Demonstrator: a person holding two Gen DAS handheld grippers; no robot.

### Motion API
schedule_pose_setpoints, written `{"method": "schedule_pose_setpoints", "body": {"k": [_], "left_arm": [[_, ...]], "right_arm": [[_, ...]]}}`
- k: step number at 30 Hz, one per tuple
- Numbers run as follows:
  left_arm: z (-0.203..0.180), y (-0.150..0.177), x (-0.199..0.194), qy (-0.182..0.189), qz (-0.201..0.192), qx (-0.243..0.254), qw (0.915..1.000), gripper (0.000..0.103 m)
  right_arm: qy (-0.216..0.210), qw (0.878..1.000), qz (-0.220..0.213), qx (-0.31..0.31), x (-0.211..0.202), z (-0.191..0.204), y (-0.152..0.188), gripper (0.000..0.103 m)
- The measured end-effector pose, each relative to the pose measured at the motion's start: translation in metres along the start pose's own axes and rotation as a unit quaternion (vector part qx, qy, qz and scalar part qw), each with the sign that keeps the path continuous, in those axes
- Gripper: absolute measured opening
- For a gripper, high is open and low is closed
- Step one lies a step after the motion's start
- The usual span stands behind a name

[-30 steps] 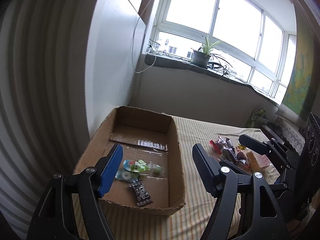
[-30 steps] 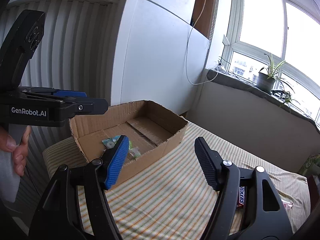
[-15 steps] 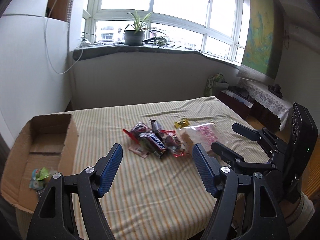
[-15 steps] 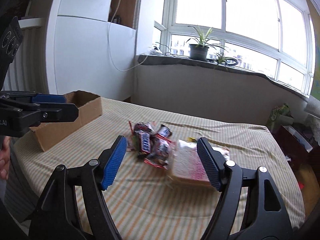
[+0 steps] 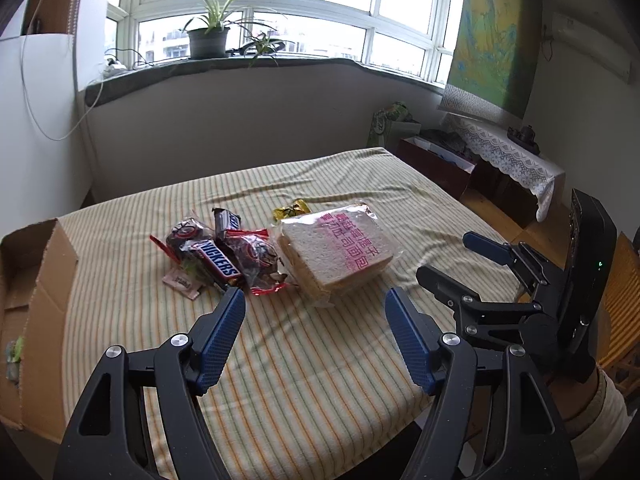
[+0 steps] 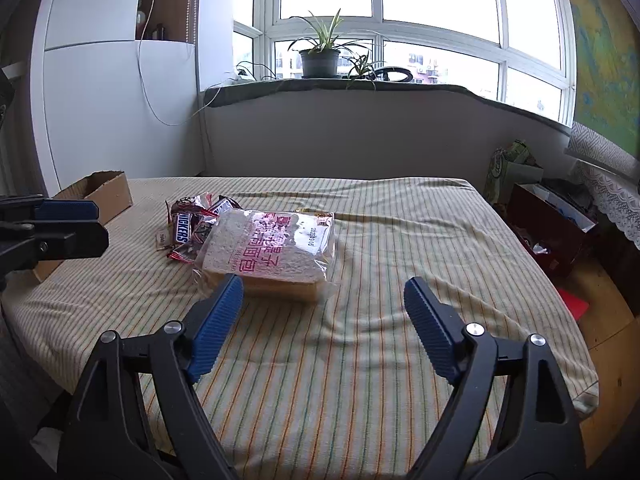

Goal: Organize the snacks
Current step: 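Move both tools to the bagged bread loaf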

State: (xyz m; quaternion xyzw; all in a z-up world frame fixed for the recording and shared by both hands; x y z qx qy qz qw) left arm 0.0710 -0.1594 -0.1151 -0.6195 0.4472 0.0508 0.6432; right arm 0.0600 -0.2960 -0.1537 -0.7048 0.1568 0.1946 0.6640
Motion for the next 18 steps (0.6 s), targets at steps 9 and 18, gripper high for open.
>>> {"method": "schedule_pose_setpoints", "body": {"k": [9, 18], "left_arm": [[-0.006, 0.015, 0.054, 0.015, 0.042, 0.009, 0.9989, 0.072], [-0.005, 0.005, 0.090, 0.038, 0.055, -0.007, 0.9977, 0.072]], "right_arm": [[-0.063, 0.995, 0.042, 0.066, 0.036, -0.017, -0.006, 0.090], [-0.105, 0.991, 0.063, 0.047, 0.079, -0.013, -0.043, 0.099]]}}
Point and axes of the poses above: each gripper's, at about its wrist camera, not at the fingertips, and x roughly the way its jaws point, z to its left, y to its underside, the point moved 9 cm from there along x, roughly the way its jaws point, and after that the axes turned 3 degrees about -x, right-handed, at the moved point
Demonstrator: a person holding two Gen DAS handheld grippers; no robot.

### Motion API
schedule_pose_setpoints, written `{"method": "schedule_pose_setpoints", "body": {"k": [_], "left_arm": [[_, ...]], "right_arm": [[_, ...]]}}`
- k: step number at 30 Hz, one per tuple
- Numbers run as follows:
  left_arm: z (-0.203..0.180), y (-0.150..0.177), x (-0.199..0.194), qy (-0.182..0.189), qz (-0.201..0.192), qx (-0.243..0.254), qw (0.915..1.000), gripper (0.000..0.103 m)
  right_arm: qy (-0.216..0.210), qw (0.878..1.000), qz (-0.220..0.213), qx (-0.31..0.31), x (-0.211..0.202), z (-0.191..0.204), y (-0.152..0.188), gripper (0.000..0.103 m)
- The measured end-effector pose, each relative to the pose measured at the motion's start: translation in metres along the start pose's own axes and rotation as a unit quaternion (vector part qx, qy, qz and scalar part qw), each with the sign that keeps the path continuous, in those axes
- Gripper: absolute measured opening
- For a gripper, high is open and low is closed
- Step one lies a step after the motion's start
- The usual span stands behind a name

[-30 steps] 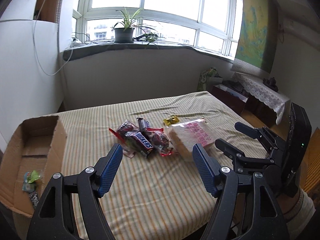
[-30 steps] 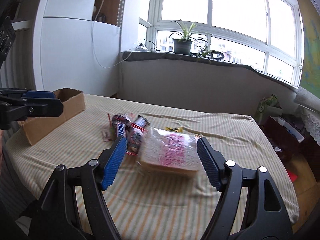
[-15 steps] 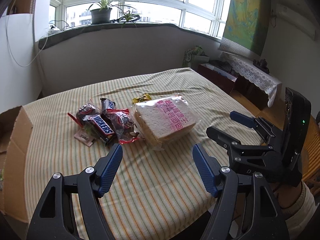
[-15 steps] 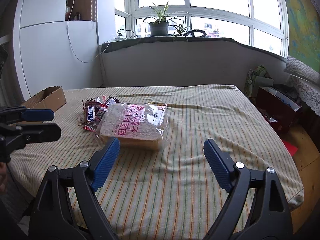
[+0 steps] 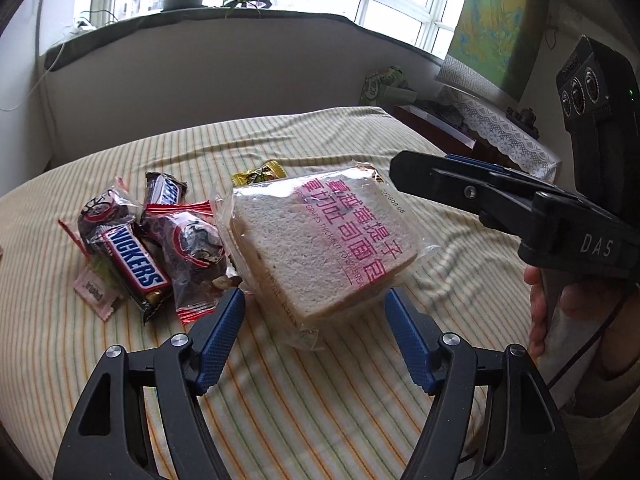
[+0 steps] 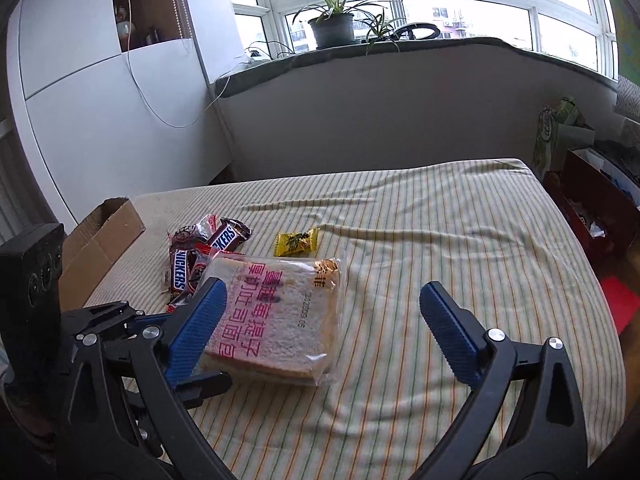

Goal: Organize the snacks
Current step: 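Move both tools to the bagged bread loaf, then grasp the bagged bread loaf with the right tool while the left tool grips it too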

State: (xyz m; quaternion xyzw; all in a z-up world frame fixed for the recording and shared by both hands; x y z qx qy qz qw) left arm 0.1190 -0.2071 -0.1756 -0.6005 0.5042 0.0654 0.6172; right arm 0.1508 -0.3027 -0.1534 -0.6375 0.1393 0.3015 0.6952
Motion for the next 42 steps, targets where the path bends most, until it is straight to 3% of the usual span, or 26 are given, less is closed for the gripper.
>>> {"method": "schedule_pose_setpoints", "body": {"k": [7, 8, 11, 18, 33, 38, 42], "left_arm": [[0.002, -0.005, 0.008, 0.004, -0.001, 0.000, 1.0000, 0.072], [0.002, -0.004, 0.008, 0.004, 0.000, 0.001, 1.0000, 0.072], [0.001, -0.003, 0.011, 0.001, 0.001, 0.013, 0.9999, 0.066], [-0.003, -0.003, 0.005, -0.003, -0.009, 0.020, 0.9997, 0.062], [-0.030, 0.015, -0.011, 0.009, -0.018, 0.026, 0.9994, 0.062], [-0.026, -0.001, -0.048, 0.003, -0.054, 0.033, 0.9980, 0.062], [-0.011, -0.016, -0.092, -0.019, -0.097, 0.042, 0.9943, 0.062]], "right_arm": [[-0.028, 0.999, 0.044, 0.001, 0.032, 0.004, 0.011, 0.099], [-0.034, 0.998, 0.048, 0.004, 0.035, 0.005, 0.015, 0.096], [-0.064, 0.996, 0.056, 0.022, 0.041, 0.008, 0.025, 0.066], [-0.058, 0.997, 0.042, 0.034, 0.035, 0.009, 0.026, 0.058], [-0.043, 0.996, 0.033, 0.065, 0.001, 0.005, 0.048, 0.057], [-0.042, 0.998, 0.009, 0.043, -0.022, 0.025, 0.026, 0.058], [-0.048, 0.999, -0.026, 0.008, -0.044, 0.063, -0.008, 0.058]]}}
Point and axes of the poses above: each gripper's, at about its wrist camera, not at the fingertips, and x roughly the way its jaws point, z to its left, y to its underside, the point moved 9 cm from there along x, roughly the way its jaws point, and after that the axes turned 3 degrees about -x, right-handed, at the moved point
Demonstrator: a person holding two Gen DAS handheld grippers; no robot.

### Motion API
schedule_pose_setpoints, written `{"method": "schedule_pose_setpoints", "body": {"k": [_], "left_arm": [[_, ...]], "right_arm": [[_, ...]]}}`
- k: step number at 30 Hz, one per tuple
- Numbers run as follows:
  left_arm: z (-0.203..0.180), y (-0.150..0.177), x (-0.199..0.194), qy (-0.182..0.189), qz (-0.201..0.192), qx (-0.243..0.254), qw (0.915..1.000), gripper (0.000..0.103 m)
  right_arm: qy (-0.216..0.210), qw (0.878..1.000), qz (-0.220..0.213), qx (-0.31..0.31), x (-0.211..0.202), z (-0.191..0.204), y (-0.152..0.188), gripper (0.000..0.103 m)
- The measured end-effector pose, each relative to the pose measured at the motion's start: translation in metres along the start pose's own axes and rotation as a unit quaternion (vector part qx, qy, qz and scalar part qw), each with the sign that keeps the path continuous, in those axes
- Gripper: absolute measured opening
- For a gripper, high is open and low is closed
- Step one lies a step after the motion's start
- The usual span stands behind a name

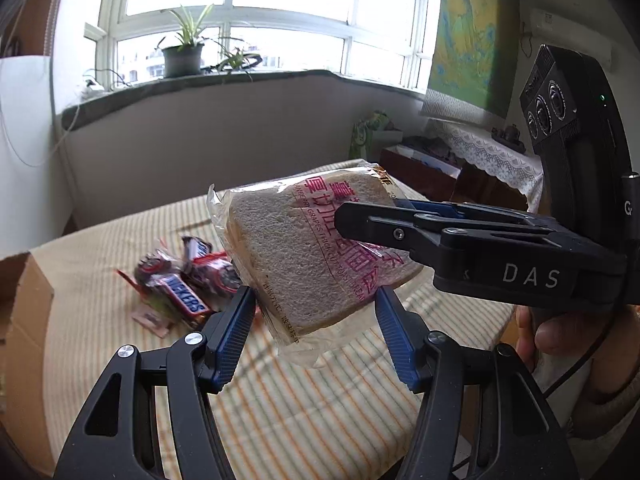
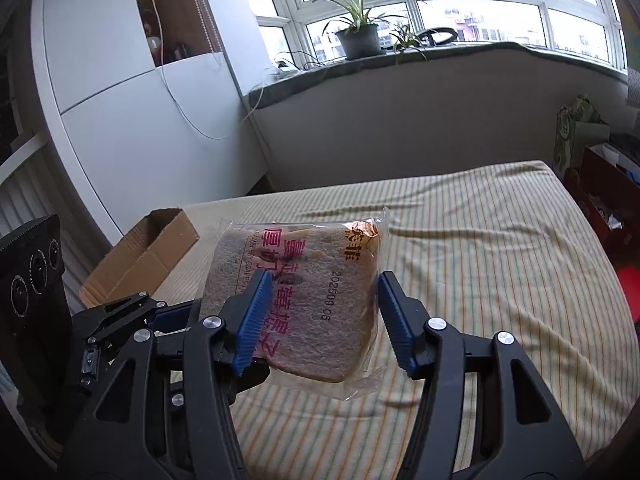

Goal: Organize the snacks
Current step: 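Carry the bread loaf into the cardboard box and open both tools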

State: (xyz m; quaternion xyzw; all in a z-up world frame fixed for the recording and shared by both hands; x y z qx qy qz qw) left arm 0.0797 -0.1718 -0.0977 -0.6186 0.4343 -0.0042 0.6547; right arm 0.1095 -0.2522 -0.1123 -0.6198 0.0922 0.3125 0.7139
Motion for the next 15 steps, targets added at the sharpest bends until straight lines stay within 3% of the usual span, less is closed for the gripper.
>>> {"method": "schedule_pose_setpoints", "body": {"k": [6, 15], "left_arm": [[0.044, -0.009, -0.054, -0.025, -0.049, -0.013, 0.9984, 0.062], [0.135, 0.017, -0.102, -0.063, -0.078, -0.080, 0.9917, 0.062]], "right_arm": [[-0.013, 0.998, -0.023, -0.055, -0.007, 0.075, -0.035, 0.057], [-0.046, 0.992, 0.002, -0.118, 0.035, 0.185, -0.044, 0.057]]}}
Point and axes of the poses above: each gripper's, at about its wrist camera, not at the fingertips, and x roughly the way its jaws point, z to its left, y to its underside, the point moved 9 cm from there along x, roughly the way its jaws point, and after that the axes turned 3 degrees about -x, right-handed, at the moved point
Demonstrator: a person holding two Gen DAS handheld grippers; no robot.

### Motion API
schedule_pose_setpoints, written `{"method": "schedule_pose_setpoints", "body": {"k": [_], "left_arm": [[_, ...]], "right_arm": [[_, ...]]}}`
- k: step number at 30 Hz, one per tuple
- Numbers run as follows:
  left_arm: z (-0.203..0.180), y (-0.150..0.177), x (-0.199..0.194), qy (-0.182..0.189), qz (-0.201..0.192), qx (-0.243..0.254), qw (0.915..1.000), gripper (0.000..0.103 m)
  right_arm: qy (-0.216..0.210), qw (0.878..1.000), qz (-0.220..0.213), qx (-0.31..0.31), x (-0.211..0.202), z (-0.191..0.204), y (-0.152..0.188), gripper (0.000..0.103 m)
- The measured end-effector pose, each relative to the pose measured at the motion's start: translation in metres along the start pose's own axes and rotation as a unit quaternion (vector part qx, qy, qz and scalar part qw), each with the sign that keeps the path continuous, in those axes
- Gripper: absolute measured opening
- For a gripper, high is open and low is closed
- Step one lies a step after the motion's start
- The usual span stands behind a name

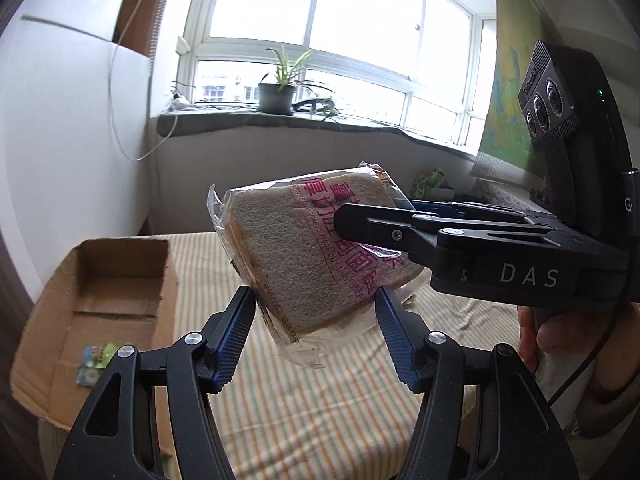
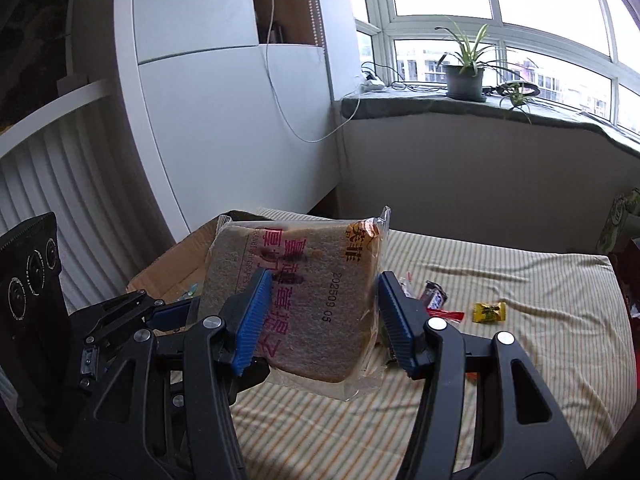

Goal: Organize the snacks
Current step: 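Carry the bread loaf into the cardboard box and open both tools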

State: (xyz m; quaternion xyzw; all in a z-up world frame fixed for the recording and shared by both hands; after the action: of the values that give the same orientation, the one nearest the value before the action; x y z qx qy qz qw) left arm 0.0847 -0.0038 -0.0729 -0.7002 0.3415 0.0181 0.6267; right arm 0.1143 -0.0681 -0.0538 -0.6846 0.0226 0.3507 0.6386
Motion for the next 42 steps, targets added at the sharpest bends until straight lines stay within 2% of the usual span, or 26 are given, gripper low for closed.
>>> {"method": "schedule_pose_setpoints", "body": {"k": [8, 16, 22, 28, 30, 34, 36, 42], "left_arm": [[0.093, 0.019, -0.035, -0.069, -0.007, -0.059, 0.9959, 0.062], [0.141, 0.025, -0.055, -0.112, -0.012, -0.085, 0.9900, 0.062], [0.159, 0.022, -0.059, -0.120, -0.013, -0.093, 0.9883, 0.062], [0.172, 0.026, -0.053, -0.120, -0.001, -0.100, 0.9876, 0.063], [0.178, 0.030, -0.044, -0.131, 0.015, -0.106, 0.9856, 0.069], [0.188, 0.031, -0.053, -0.152, 0.000, -0.125, 0.9804, 0.079], [0.188, 0.030, -0.059, -0.149, -0.009, -0.127, 0.9806, 0.079], [0.187, 0.021, -0.071, -0.146, -0.031, -0.129, 0.9803, 0.079]], "right_arm": [[-0.070, 0.996, 0.031, -0.051, 0.069, 0.098, -0.013, 0.058], [-0.124, 0.989, 0.044, -0.072, 0.113, 0.156, -0.018, 0.058], [-0.135, 0.986, 0.047, -0.083, 0.126, 0.177, -0.022, 0.058], [-0.137, 0.986, 0.056, -0.081, 0.144, 0.180, -0.022, 0.058], [-0.137, 0.985, 0.064, -0.084, 0.152, 0.179, -0.017, 0.058], [-0.102, 0.985, 0.088, -0.104, 0.174, 0.173, -0.002, 0.060], [-0.103, 0.986, 0.082, -0.098, 0.172, 0.171, 0.000, 0.069], [-0.088, 0.989, 0.056, -0.103, 0.155, 0.169, -0.010, 0.079]]}}
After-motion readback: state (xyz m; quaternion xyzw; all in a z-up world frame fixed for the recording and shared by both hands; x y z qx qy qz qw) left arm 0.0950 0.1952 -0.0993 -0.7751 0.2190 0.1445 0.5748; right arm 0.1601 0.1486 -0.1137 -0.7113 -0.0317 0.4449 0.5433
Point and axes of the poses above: each gripper's, at about its wrist camera, not at the fingertips, and x roughly the way its jaws point, z to its left, y to its underside, the point moved 9 cm from there along x, roughly the way its jaws point, and after that the axes turned 3 degrees about -x, right-handed, at the moved point
